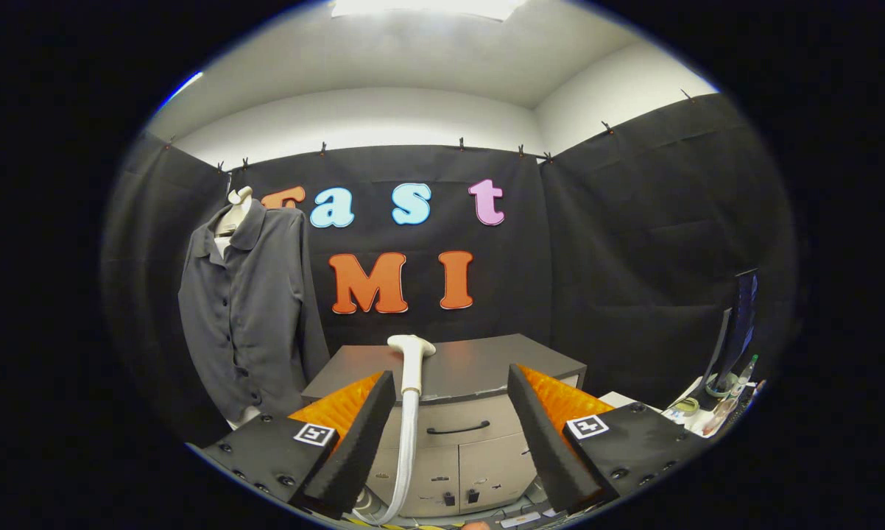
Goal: Iron the clothes twice with a garment steamer, once on the left side and once on the right side.
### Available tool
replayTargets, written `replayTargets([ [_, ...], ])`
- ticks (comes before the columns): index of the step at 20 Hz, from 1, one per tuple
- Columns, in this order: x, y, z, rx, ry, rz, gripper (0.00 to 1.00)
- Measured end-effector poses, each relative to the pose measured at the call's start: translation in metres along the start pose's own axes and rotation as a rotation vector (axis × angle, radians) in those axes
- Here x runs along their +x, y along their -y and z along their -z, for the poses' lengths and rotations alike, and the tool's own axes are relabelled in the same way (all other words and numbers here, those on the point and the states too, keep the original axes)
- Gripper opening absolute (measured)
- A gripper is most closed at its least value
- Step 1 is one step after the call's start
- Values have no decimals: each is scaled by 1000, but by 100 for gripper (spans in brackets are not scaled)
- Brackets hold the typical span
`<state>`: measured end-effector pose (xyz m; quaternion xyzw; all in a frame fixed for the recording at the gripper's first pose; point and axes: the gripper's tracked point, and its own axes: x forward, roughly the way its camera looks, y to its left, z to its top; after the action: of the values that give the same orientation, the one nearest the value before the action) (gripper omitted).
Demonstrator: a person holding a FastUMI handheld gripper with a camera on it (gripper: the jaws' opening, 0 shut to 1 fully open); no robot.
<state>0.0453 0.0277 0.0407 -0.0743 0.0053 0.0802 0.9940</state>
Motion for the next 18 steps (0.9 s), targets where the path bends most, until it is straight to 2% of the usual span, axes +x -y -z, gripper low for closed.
replayTargets([
  [3,11,-12,-7,36,-23,-25,98],
  [5,17,-4,-25,1,1,-12,99],
  [7,30,-13,-46,19,20,-39,99],
  [9,48,-22,-37,-10,-10,-72,99],
  [11,65,-34,-27,51,-47,-126,99],
  [14,104,-1,-13,-18,-67,-61,99],
  [18,160,-5,26,11,-151,-88,98],
])
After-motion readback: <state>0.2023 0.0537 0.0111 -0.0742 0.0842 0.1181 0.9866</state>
